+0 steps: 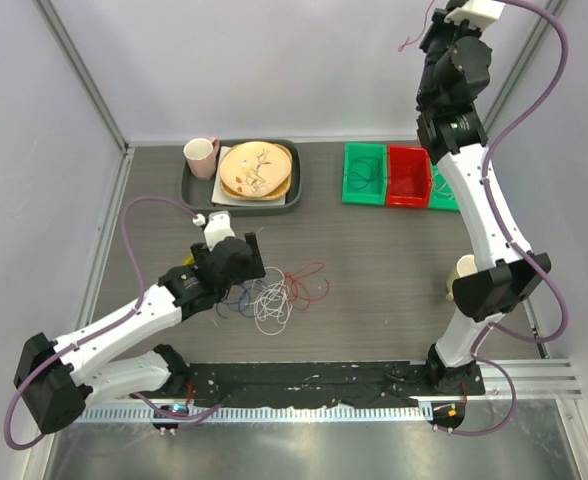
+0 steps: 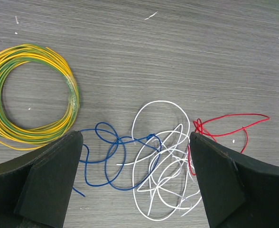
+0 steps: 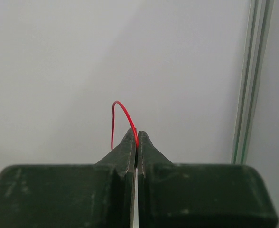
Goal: Untangle the cables
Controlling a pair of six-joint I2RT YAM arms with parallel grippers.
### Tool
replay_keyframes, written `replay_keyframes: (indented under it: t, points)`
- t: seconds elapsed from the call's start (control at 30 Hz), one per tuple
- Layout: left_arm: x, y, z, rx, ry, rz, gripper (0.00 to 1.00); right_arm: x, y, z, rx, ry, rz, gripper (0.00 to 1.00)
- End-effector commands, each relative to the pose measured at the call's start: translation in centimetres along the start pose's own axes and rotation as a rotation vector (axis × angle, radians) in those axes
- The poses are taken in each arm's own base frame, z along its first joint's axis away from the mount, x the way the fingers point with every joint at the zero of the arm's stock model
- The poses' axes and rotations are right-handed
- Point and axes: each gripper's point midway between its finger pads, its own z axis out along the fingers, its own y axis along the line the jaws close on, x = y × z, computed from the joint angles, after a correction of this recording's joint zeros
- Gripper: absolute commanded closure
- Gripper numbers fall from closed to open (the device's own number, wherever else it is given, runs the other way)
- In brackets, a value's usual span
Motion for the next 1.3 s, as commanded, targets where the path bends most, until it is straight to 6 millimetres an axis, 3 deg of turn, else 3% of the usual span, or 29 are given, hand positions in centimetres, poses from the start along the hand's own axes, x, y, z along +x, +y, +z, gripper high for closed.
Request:
replay_keyframes:
  t: [0.0, 0.13, 0.23, 0.4, 0.53, 0.57, 0.6, 0.67, 0.73, 0.77, 0.8, 0.83, 0.9, 0.93, 1.07, 1.13, 1.27]
  points:
    - [-1.2, 0.1, -0.1, -0.013, -0.043, -0.005, 0.00, 0.6, -0.7, 1.1, 0.054, -0.032, 0.010, 0.99]
    - [-1.1, 0.2, 0.1, -0.019, -0.038, 0.006, 0.00, 4.8, -1.3, 1.9, 0.090, 0.018, -0.019, 0.99]
    - [-0.9, 0.4, 0.2, -0.026, -0.036, 0.012, 0.00, 6.8, -2.0, 2.7, 0.130, 0.043, -0.035, 0.99]
    - [-0.6, 0.4, 0.4, -0.029, -0.030, 0.015, 0.00, 8.6, -2.0, 3.1, 0.149, 0.073, -0.040, 0.99]
    - [-0.4, 0.6, 0.5, -0.034, -0.024, 0.019, 0.00, 10.4, -3.2, 2.4, 0.210, 0.094, -0.052, 0.99]
    - [-0.3, 0.6, 0.5, -0.036, -0.023, 0.021, 0.00, 11.7, -3.7, 1.9, 0.229, 0.116, -0.071, 0.99]
    - [-0.3, 0.6, 0.5, -0.037, -0.022, 0.022, 0.00, 11.3, -4.0, 1.7, 0.240, 0.103, -0.065, 0.99]
    - [-0.2, 0.7, 0.5, -0.037, -0.021, 0.021, 0.00, 12.8, -4.6, 1.0, 0.255, 0.130, -0.090, 0.99]
    - [-0.1, 0.6, 0.6, -0.034, -0.018, 0.023, 0.00, 12.6, -5.6, 0.3, 0.293, 0.132, -0.098, 0.99]
    - [-0.1, 0.6, 0.6, -0.034, -0.018, 0.023, 0.00, 13.9, -5.9, -0.4, 0.300, 0.157, -0.118, 0.99]
    - [0.0, 0.6, 0.6, -0.033, -0.017, 0.023, 0.00, 13.3, -6.2, -0.7, 0.305, 0.147, -0.113, 0.99]
    - [0.0, 0.5, 0.7, -0.031, -0.014, 0.023, 0.00, 13.5, -6.3, -1.1, 0.301, 0.150, -0.106, 0.99]
    - [0.1, 0.5, 0.8, -0.028, -0.013, 0.024, 0.00, 15.6, -6.0, -2.1, 0.260, 0.193, -0.119, 0.99]
    - [0.1, 0.4, 0.9, -0.026, -0.012, 0.024, 0.00, 15.4, -5.9, -2.4, 0.254, 0.194, -0.081, 0.99]
    - [0.6, 0.2, 1.1, -0.022, 0.005, 0.033, 0.00, 19.6, -6.0, -4.3, 0.247, 0.290, -0.039, 0.99]
    - [0.7, 0.2, 1.1, -0.023, 0.011, 0.036, 0.00, 21.2, -6.9, -5.2, 0.293, 0.319, -0.034, 0.99]
    - [1.1, 0.4, 1.2, -0.025, 0.020, 0.040, 0.00, 26.4, -8.4, -7.2, 0.349, 0.414, 0.060, 0.99]
